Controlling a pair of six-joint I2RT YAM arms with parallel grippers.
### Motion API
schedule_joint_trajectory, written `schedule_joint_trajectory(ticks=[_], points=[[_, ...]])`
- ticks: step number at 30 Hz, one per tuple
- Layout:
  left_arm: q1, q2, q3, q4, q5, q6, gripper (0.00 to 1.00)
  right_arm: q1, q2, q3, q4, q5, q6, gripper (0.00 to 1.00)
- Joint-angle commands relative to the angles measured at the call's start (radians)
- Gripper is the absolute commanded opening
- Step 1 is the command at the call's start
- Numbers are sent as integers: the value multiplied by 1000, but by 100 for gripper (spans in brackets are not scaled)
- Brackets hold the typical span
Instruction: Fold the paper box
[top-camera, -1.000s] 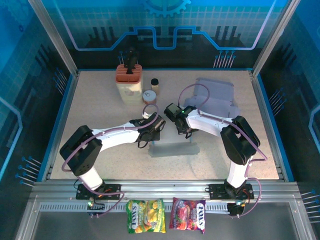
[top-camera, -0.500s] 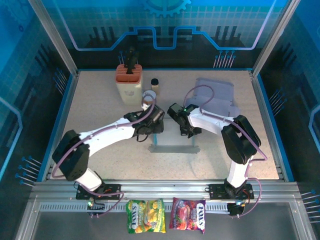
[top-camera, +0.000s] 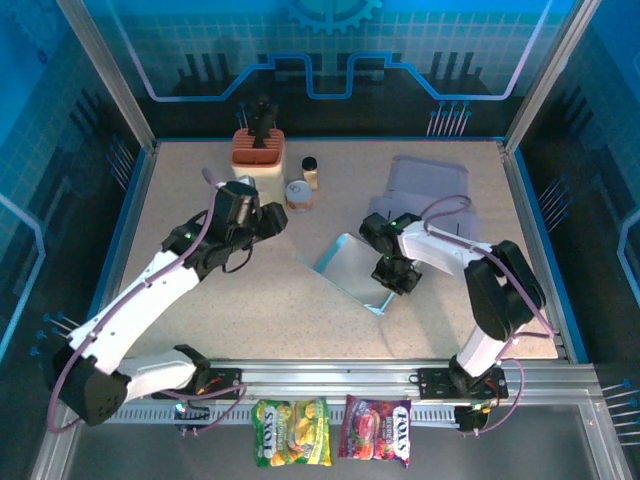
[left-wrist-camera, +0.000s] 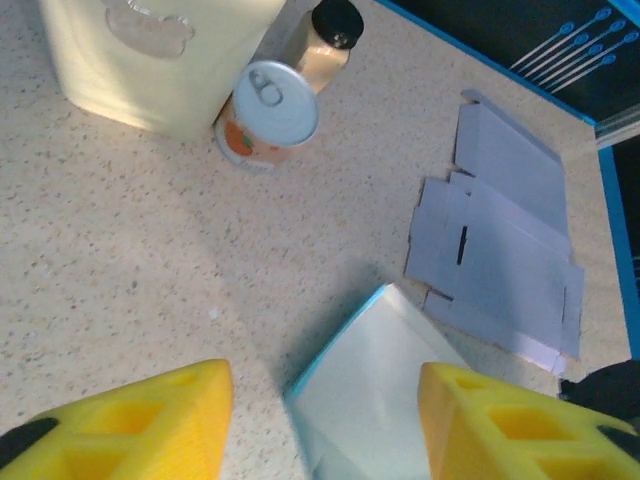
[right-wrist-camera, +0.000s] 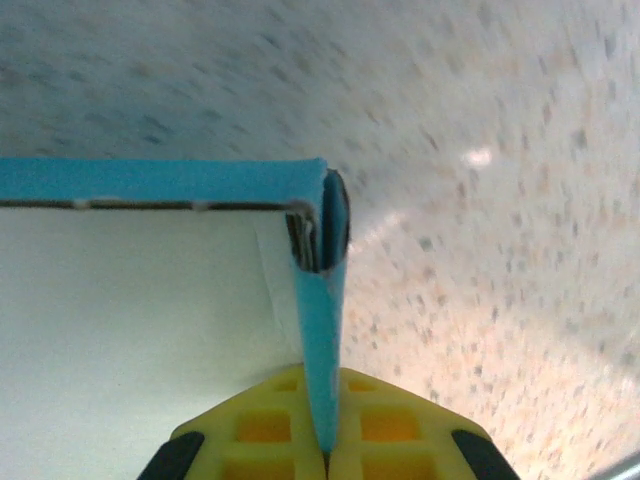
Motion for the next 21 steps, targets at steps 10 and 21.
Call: schedule_joint_trajectory(ticks=[10,21], points=[[-42,-96,-382,154,340,-171,38,69,-13,-103,203,-333,543,1],[-80,67,-344,344,352,-202,39,124,-132,74,61,-217,328,59]])
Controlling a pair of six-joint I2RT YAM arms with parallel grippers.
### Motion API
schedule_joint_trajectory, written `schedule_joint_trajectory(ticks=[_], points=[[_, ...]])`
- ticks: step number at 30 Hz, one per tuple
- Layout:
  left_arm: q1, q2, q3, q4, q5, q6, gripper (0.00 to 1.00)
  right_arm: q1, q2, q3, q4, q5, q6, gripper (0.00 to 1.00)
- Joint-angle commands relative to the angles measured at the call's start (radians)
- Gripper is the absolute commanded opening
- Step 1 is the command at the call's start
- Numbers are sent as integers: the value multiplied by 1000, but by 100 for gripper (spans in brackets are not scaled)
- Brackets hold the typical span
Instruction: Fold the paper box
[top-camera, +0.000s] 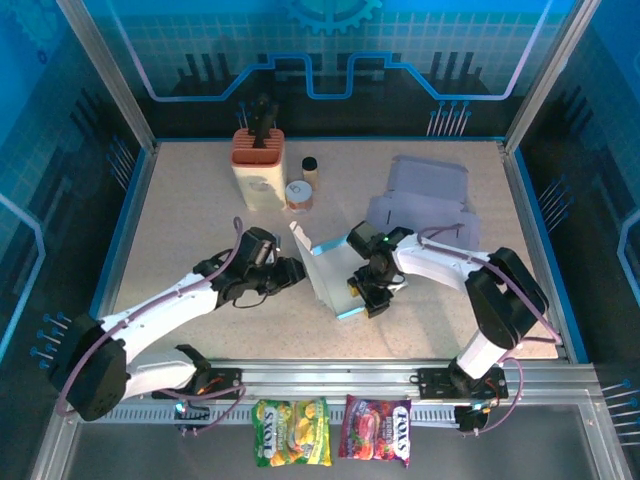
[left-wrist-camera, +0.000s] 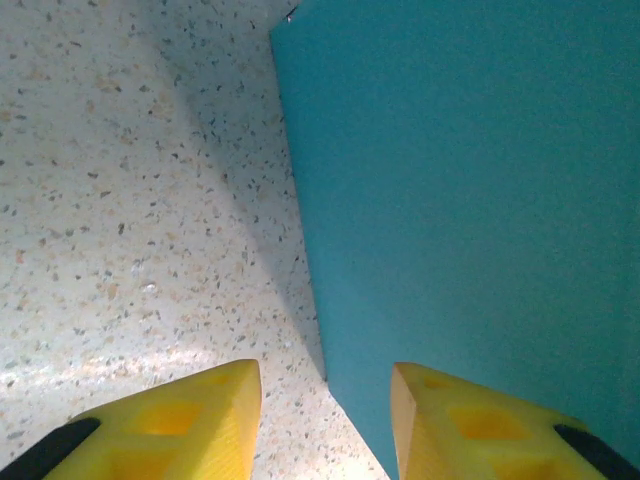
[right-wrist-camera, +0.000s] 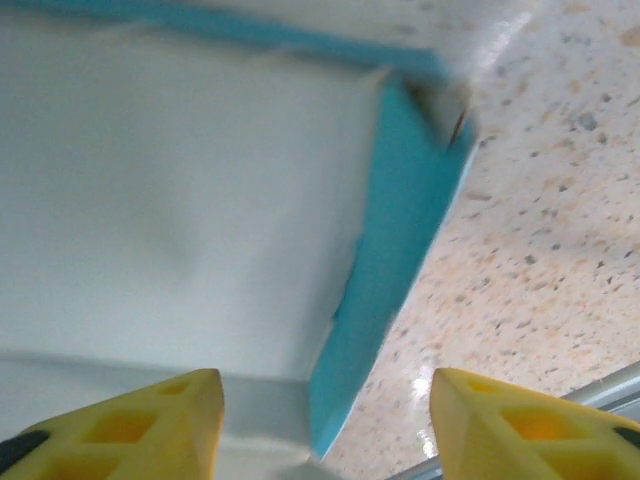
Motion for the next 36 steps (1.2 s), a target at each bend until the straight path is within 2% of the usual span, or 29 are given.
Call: schedule_joint_trajectory(ticks=[1,3,5,9,12,17,24,32,36], points=[[-6,19,55,53,10,-6,40,8,-116,111,-145,118,-164,60],[-5,35,75,44,5,1,40,11,-171,151,-167,194,-308,61],[-6,41,84,45,0,3,40,11,-204,178,-138,221,-475,61],[-5,55,99,43,-7,5,40,56,-210,278,-82,194,-802,59],[-6,66,107,46,-9,4,40,118,-162,378,-97,178,-932,61],[-10,83,123,47,-10,6,40,151,-63,453,-134,128,-973,59],[-13,87,121,49,-16,10,40,171,65,587,-197,144,-1028,57],[-12,100,119,59,-5,17,40,175,136,639,-216,154,-1033,48],[-12,89,120,44,-19,24,39,172,172,665,-228,167,-1032,37]])
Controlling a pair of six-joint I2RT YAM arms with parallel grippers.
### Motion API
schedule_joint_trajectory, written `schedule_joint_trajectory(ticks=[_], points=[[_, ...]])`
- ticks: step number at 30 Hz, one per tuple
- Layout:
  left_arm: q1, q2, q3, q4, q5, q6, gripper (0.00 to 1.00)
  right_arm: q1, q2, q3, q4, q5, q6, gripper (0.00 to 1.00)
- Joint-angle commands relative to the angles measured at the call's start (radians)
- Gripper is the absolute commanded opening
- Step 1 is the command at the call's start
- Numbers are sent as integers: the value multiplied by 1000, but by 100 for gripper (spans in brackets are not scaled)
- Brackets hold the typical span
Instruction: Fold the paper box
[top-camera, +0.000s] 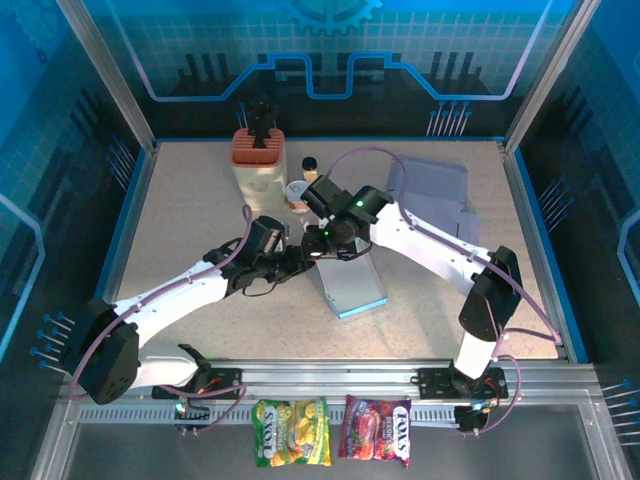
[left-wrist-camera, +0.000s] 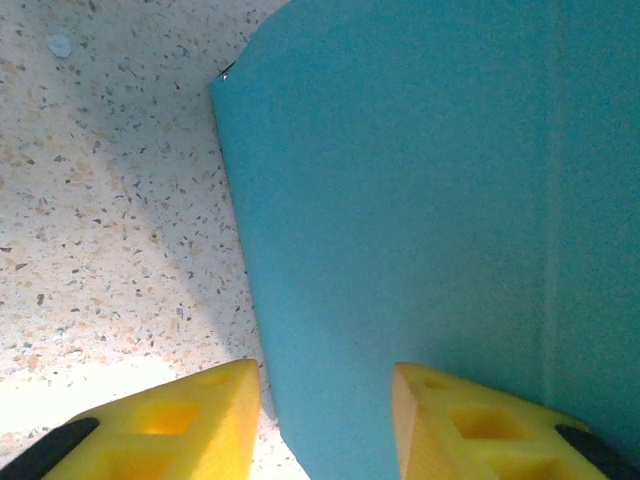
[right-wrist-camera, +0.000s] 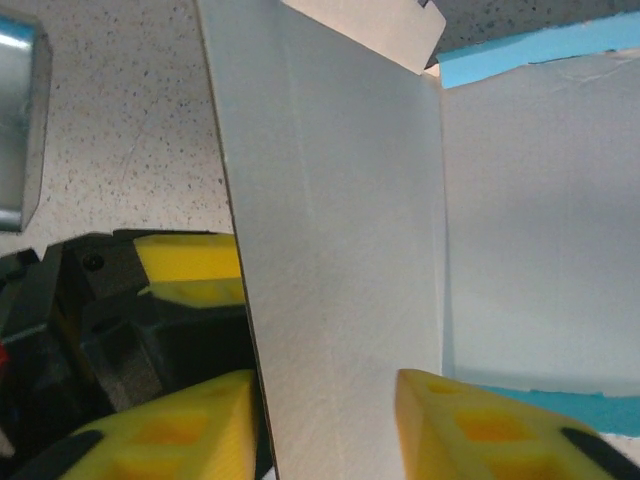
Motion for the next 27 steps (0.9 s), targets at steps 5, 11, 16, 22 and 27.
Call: schedule_joint_trajectory(ticks=[5,11,16,22,27], points=[[-6,-16,49,-57,-36,42,41,12,42,59,-20,33,42,24],[-13,-93,84,-194,-105,85,47,24,-28,52,-14,178,265,0],[-12,-182,114,-332,-128,134,48,31,-105,22,-70,369,618,0],[-12,-280,115,-452,-108,181,48,34,-105,30,-139,531,1040,0],[-12,-335,109,-527,-73,217,48,-2,27,242,-364,530,1309,0]])
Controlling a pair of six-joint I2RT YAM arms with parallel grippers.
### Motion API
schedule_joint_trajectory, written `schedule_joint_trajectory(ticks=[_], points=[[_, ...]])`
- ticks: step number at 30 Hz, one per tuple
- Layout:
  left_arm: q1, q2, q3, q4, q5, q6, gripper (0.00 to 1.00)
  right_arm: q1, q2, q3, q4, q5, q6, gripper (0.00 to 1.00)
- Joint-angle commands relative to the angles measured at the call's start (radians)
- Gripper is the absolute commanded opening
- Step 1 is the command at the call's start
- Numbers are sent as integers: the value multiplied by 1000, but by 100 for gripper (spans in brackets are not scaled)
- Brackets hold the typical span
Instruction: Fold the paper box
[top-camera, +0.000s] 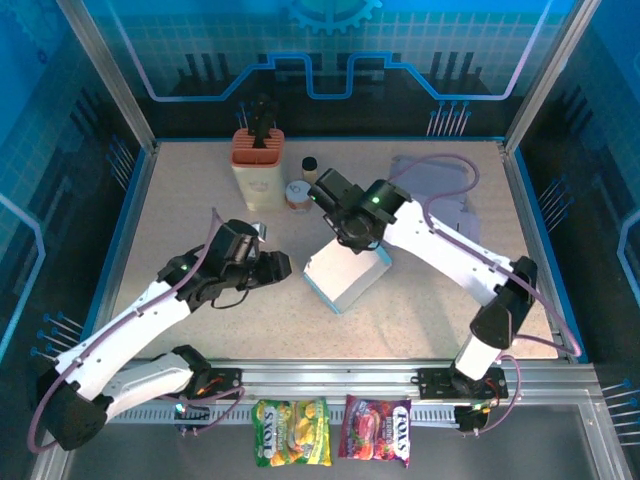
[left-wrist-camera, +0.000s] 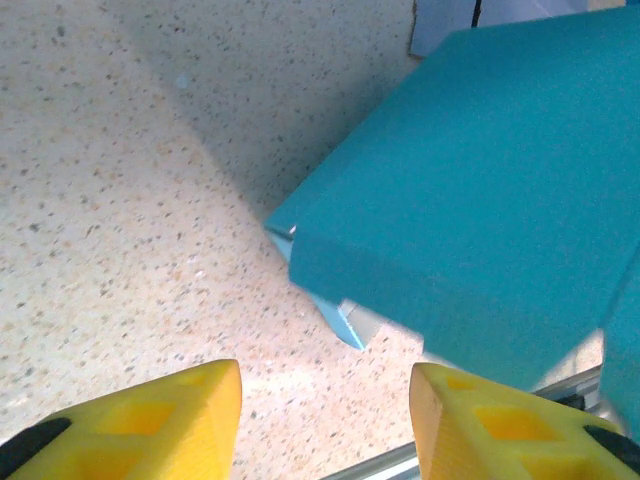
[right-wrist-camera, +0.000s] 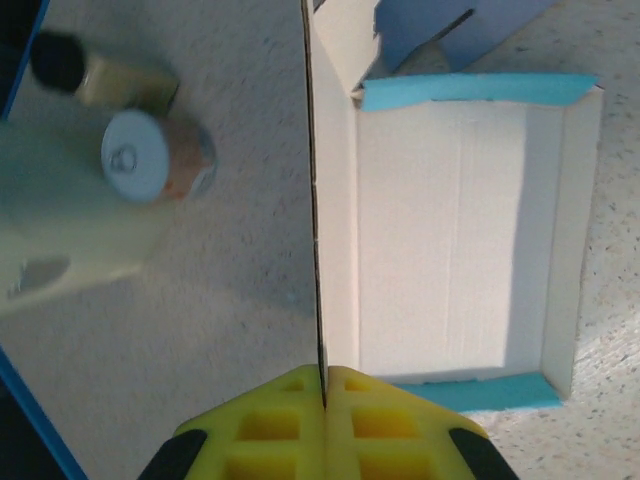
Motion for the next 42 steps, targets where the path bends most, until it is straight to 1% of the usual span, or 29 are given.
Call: schedule_joint_trajectory(ticks=[1,3,6,8,10,13,15,17,18,20,21,22,23,24,25,27,28,29,31,33,35,37,40,42], points=[[-6,-35,13,-111,36,57,48,-33,118,183,-243,34,309,0],[-6,-48,8,-126,50,65,48,-54,186,269,-317,-12,355,0],[-6,-56,-2,-134,64,79,48,-65,208,267,-280,-44,399,0],[-7,-58,-10,-135,64,88,48,-71,203,241,-229,-63,399,12],[-6,-55,-20,-126,63,94,48,-74,195,224,-193,-65,361,19],[-7,-36,-32,-106,56,98,48,-91,160,173,-131,-68,250,30],[-6,-19,-32,-89,49,96,49,-109,113,122,-52,-49,129,41],[-5,4,-27,-67,45,92,49,-138,55,75,18,-34,-26,48],[-7,14,-22,-58,43,92,49,-153,21,44,74,-26,-123,50],[-7,42,-5,-43,40,101,50,-204,-75,-62,254,-49,-402,52],[-7,55,5,-38,37,113,51,-235,-128,-126,356,-95,-544,51],[-8,69,18,-36,32,130,52,-277,-190,-206,471,-160,-722,49],[-6,86,32,-38,24,150,53,-328,-252,-286,556,-253,-881,49],[-6,103,45,-37,20,170,54,-379,-301,-350,613,-359,-1000,50],[-4,127,63,-35,18,194,55,-443,-353,-411,640,-467,-1134,50],[3,175,99,-43,8,236,56,-548,-423,-485,610,-622,-1349,51],[14,201,119,-45,8,253,56,-593,-444,-514,572,-664,-1459,52],[28,226,136,-39,17,265,56,-627,-451,-531,520,-679,-1553,52],[54,273,166,-30,29,290,56,-655,-433,-543,442,-704,-1692,53],[68,322,198,-24,33,324,56,-649,-412,-567,432,-723,-1769,57],[85,381,233,-30,37,353,55,-640,-372,-584,453,-732,-1795,62],[101,423,259,-38,33,372,55,-637,-315,-578,464,-740,-1818,64],[126,460,280,-24,56,391,55,-637,-230,-536,457,-717,-1850,64],[132,480,291,-13,69,405,54,-637,-186,-503,458,-724,-1867,63]])
